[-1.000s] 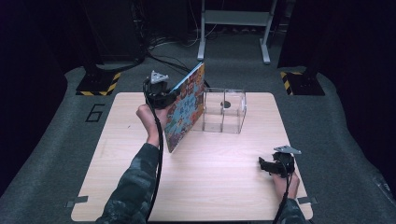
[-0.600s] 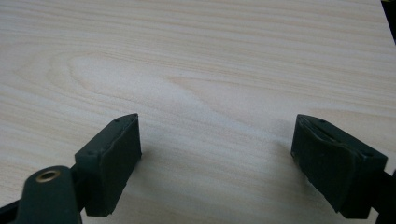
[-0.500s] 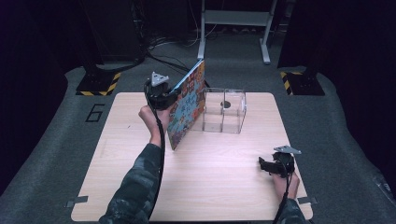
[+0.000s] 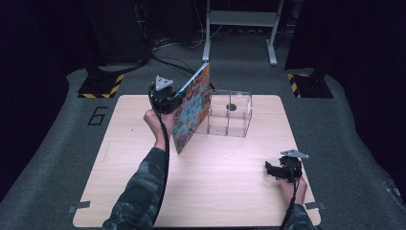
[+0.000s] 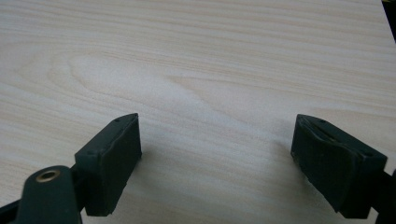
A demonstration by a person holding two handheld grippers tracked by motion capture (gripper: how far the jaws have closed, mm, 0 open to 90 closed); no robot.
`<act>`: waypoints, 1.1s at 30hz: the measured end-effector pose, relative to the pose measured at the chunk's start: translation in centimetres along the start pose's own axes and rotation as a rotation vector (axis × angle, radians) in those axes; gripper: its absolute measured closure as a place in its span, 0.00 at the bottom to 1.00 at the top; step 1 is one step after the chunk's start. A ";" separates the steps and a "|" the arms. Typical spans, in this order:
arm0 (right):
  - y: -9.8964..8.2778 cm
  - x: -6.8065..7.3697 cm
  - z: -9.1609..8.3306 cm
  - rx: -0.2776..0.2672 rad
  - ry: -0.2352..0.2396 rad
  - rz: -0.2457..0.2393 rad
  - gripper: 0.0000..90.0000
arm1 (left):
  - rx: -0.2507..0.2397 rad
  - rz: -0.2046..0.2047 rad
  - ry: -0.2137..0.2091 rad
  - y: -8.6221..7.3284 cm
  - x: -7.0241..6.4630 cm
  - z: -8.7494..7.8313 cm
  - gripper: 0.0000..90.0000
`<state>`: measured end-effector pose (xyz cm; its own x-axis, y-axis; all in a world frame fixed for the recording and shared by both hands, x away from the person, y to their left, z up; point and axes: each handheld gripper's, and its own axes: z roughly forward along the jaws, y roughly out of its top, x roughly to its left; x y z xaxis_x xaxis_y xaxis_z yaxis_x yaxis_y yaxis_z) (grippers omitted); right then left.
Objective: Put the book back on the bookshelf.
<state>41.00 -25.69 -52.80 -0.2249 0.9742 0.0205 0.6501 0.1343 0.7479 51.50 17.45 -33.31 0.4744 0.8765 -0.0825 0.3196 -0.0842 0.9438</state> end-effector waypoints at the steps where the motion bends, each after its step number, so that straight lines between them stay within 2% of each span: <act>1: 0.0 0.0 0.0 -0.001 0.001 0.001 0.17 | 0.003 0.002 -0.008 0.0 0.0 0.0 0.89; 10: 0.0 0.0 0.0 -0.002 0.005 0.001 0.17 | 0.019 -0.006 -0.026 0.1 0.4 -0.2 0.86; 13: 0.0 0.0 0.0 0.000 0.003 -0.004 0.17 | 0.020 0.028 -0.010 0.1 0.1 -0.5 0.81; 14: 0.0 0.0 0.0 0.000 0.003 -0.002 0.17 | 0.020 0.028 -0.010 0.1 0.1 -0.5 0.78; 17: 0.0 0.0 0.0 0.000 0.002 -0.003 0.17 | 0.005 0.017 -0.030 0.2 0.1 -1.1 0.73; 26: 0.0 0.0 0.0 0.000 0.001 -0.002 0.17 | 0.074 0.032 -0.086 1.2 0.7 -3.3 0.49; 32: 0.0 0.0 0.0 0.001 0.000 -0.001 0.17 | 0.082 0.041 -0.118 1.6 1.0 -5.3 0.40; 33: 0.0 0.0 0.0 0.001 0.001 0.001 0.17 | 0.090 0.042 -0.141 1.6 1.0 -5.8 0.39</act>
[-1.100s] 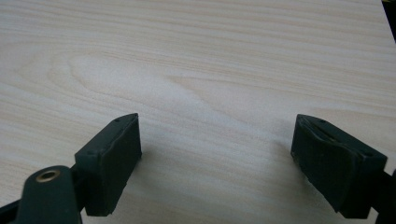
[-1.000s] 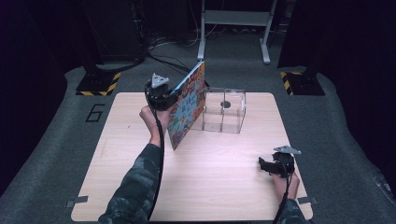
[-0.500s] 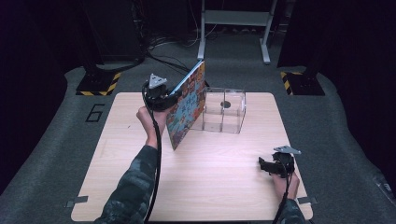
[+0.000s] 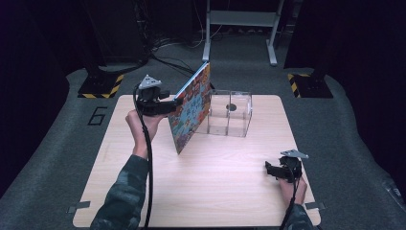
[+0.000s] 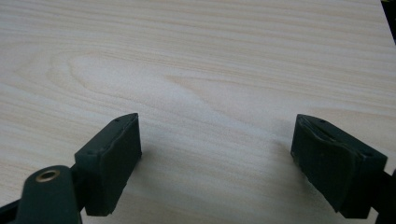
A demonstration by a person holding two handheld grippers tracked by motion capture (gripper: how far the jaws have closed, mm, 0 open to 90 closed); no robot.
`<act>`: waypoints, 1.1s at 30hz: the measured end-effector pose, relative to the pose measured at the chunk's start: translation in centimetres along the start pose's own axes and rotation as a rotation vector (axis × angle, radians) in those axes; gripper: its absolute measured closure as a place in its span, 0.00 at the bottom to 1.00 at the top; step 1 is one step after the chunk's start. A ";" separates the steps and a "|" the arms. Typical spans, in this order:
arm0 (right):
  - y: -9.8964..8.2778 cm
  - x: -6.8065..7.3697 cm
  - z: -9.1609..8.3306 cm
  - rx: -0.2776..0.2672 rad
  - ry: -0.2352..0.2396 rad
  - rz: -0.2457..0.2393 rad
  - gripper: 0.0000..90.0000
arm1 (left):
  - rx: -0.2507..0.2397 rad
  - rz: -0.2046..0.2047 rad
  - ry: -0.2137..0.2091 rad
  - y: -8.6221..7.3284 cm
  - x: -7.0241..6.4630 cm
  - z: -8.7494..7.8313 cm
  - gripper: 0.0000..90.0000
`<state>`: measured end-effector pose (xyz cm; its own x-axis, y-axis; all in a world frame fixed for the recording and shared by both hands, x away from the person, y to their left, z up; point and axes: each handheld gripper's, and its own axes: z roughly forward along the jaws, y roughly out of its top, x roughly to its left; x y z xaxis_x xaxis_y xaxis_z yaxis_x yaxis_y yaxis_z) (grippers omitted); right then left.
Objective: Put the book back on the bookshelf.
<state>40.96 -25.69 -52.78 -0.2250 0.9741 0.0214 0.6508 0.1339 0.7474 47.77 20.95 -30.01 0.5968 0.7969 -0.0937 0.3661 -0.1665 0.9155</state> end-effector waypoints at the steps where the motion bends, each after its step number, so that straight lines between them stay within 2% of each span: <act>1: 0.0 0.0 0.0 -0.001 0.001 -0.001 0.17 | 0.010 0.001 -0.010 0.0 -0.1 -0.2 0.37; 4: 0.0 0.0 0.0 -0.005 -0.002 0.001 0.17 | 0.049 0.026 -0.025 0.0 -0.4 -1.2 0.29; 5: 0.0 0.0 0.0 -0.002 0.001 0.003 0.17 | 0.063 0.043 -0.032 0.0 -0.7 -1.8 0.24; 6: 0.0 0.0 0.0 -0.001 -0.003 0.001 0.17 | 0.064 0.058 -0.020 -0.1 -0.9 -2.2 0.16; 8: 0.0 0.0 0.0 -0.005 -0.006 0.003 0.17 | 0.072 0.091 -0.038 -0.3 -1.3 -3.3 0.13; 14: 0.0 0.1 0.0 -0.006 -0.006 0.008 0.17 | 0.127 0.121 -0.064 -1.5 -2.1 -5.6 0.02; 19: 0.0 0.0 0.0 0.000 -0.007 0.003 0.17 | 0.157 0.142 -0.043 -3.1 -1.8 -7.0 0.00; 25: 0.0 0.0 0.0 -0.001 -0.007 0.002 0.17 | 0.196 0.137 -0.016 -6.4 -1.7 -7.9 0.00; 30: 0.0 0.0 0.0 0.000 -0.007 0.003 0.17 | 0.246 0.147 0.024 -10.6 -2.2 -8.3 0.00; 33: 0.0 0.0 0.0 0.000 -0.008 0.005 0.17 | 0.263 0.128 0.041 -13.0 -2.1 -8.2 0.00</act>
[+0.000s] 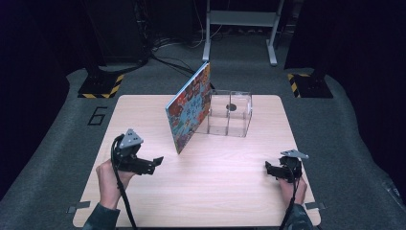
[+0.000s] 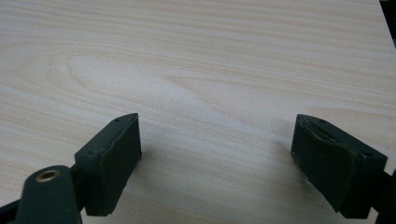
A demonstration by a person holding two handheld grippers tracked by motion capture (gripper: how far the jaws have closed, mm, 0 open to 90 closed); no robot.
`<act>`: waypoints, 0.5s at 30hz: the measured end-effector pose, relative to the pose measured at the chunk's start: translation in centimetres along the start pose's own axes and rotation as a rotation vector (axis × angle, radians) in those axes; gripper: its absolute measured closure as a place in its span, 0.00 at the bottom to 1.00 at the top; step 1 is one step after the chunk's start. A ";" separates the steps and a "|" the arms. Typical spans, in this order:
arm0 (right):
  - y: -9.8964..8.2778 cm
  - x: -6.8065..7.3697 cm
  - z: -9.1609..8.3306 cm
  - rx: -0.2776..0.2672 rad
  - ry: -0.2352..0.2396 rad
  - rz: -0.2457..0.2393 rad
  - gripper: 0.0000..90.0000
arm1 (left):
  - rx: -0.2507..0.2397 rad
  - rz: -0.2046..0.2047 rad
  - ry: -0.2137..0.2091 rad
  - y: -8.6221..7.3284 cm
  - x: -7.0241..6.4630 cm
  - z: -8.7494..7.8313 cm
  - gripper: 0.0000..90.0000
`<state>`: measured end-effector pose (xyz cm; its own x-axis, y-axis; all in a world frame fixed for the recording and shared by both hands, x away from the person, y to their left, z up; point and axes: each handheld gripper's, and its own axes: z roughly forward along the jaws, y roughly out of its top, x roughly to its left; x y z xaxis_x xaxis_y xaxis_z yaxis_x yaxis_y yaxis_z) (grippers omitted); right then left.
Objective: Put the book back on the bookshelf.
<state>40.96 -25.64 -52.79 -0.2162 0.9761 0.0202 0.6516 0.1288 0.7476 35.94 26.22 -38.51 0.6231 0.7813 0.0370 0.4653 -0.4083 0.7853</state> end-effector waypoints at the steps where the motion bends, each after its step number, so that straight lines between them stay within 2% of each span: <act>1: 0.0 0.0 0.0 0.000 -0.001 0.000 0.17 | 0.001 -0.009 0.002 -0.5 0.0 0.2 0.00; 6: 0.0 0.0 0.0 -0.001 -0.004 0.002 0.17 | 0.035 -0.058 0.013 -4.2 0.5 1.7 0.00; 7: 0.0 0.0 0.0 -0.002 -0.004 0.002 0.17 | 0.059 -0.067 0.013 -5.0 0.7 2.1 0.00; 10: 0.0 0.0 0.0 -0.001 0.000 0.002 0.17 | 0.064 -0.095 0.036 -7.2 1.1 3.1 0.00; 12: 0.0 0.0 0.1 -0.004 -0.001 0.001 0.17 | 0.068 -0.123 0.031 -8.5 1.3 3.7 0.00; 13: 0.0 0.0 0.0 -0.001 0.000 0.002 0.17 | 0.079 -0.138 0.024 -9.2 1.5 4.1 0.00; 15: 0.0 0.0 0.0 -0.002 0.001 0.001 0.17 | 0.112 -0.140 0.035 -10.4 1.7 4.8 0.00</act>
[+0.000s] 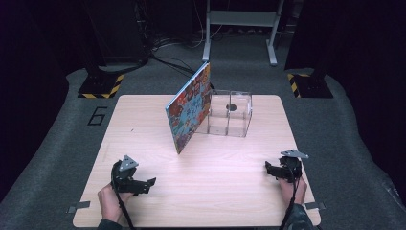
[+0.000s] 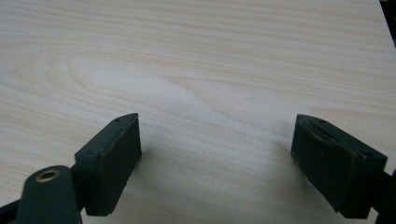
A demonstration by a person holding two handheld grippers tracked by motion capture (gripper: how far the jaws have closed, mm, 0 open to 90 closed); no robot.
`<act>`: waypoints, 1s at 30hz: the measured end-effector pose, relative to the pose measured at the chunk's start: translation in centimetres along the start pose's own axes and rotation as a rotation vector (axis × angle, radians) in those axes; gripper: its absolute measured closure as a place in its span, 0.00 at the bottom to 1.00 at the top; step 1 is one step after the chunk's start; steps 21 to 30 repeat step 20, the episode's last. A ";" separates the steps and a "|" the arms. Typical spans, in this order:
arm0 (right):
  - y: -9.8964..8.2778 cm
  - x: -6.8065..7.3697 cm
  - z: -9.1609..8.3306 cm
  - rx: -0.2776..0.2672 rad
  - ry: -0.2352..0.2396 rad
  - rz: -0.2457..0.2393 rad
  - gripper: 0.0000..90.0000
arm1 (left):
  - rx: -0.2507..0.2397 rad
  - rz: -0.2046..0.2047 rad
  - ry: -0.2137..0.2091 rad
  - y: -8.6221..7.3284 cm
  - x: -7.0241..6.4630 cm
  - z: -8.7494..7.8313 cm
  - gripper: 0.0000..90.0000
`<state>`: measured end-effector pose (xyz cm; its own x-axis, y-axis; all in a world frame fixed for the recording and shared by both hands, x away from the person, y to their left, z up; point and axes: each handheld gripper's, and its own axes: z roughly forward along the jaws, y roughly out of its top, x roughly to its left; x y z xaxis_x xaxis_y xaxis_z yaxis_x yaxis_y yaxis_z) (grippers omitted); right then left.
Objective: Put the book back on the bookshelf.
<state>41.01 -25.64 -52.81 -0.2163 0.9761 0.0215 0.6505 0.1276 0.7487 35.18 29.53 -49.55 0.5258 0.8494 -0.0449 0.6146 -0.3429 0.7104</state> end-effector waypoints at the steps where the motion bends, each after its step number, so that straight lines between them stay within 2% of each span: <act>1: 0.0 0.0 0.0 0.000 0.000 0.000 0.17 | 0.013 -0.014 0.010 -0.6 0.1 0.4 0.00; 4: 0.0 0.0 0.0 0.000 0.000 -0.001 0.17 | 0.009 -0.025 0.019 -1.5 0.5 1.1 0.00; 5: 0.0 0.0 0.0 -0.001 0.000 0.000 0.17 | 0.013 -0.041 0.016 -1.8 0.5 1.3 0.00; 7: 0.0 0.0 0.0 0.000 0.000 0.000 0.17 | 0.029 -0.042 0.015 -2.3 0.8 1.7 0.00; 9: 0.0 0.0 0.0 -0.001 0.001 -0.001 0.17 | 0.009 -0.035 0.028 -2.7 0.7 1.8 0.00; 12: 0.0 -0.1 0.0 0.001 0.006 -0.005 0.17 | -0.018 -0.003 0.077 -3.1 0.4 2.0 0.00; 30: 0.0 -0.1 0.0 0.001 0.004 -0.005 0.17 | -0.020 -0.005 0.080 -3.1 0.4 2.0 0.00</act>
